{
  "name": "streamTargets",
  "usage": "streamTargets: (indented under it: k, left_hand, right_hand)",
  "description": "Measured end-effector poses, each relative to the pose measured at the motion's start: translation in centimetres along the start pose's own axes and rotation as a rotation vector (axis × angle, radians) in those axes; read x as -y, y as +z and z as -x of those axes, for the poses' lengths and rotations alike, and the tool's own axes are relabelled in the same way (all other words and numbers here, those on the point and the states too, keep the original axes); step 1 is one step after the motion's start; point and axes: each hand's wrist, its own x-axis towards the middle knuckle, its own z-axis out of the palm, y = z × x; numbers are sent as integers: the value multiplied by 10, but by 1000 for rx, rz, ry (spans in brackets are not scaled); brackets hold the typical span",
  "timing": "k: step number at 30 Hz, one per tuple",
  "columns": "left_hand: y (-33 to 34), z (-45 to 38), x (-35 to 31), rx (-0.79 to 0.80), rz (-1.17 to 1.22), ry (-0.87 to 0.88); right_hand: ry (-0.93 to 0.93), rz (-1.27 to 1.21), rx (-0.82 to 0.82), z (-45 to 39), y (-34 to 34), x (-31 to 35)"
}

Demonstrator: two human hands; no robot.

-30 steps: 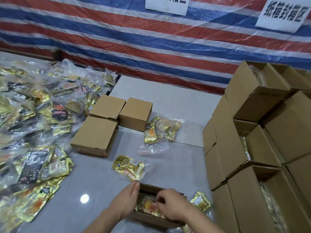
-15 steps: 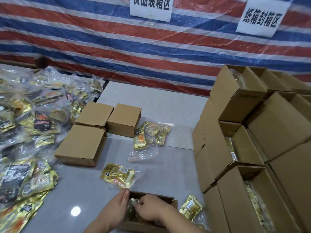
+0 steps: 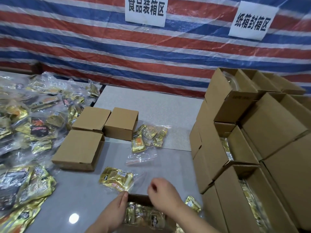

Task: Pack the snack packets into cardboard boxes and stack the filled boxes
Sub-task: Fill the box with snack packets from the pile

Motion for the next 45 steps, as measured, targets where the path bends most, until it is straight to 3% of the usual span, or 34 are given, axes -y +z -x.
streamTargets:
  k: [2,6,9,11,14,16,18,22,27,31,37,45]
  left_hand:
    - [0,2,-3,-1,-16,-14]
    - [-6,3,-7,4,-78,-13]
    - [-11,6,-11,-23,-132,21]
    - [-8,10,-13,-147,-125,-1]
    - [0,24,-19,-381,180,-184]
    - [7,39,-28,-424,458,-345]
    - [14,58,-45,-353,576,-387]
    - [4,72,-110,-108,452,-171]
    - [-35,60,-212,-74,593,78]
    - [-63,55,-290,-62,478,161]
    - [-77,57,-375,12,341,250]
    - [-24,47,-439,181,284,286]
  right_hand:
    - [-81,151,27,-4,-8,-14]
    - [-34,305,258,-7,13,-30]
    - [-38,387,228,-6,32,-33]
    - [-25,415,194,-6,31,-33]
    - [-31,401,163,-4,24,-32]
    - [-24,372,141,-1,16,-30]
    - [-3,326,81,4,2,-26]
    - [44,188,-96,12,-47,-9]
    - [52,106,-320,28,-142,23]
    - [55,129,-438,52,-228,44]
    - [99,114,-491,85,-314,45]
    - [252,185,-594,98,-359,-8]
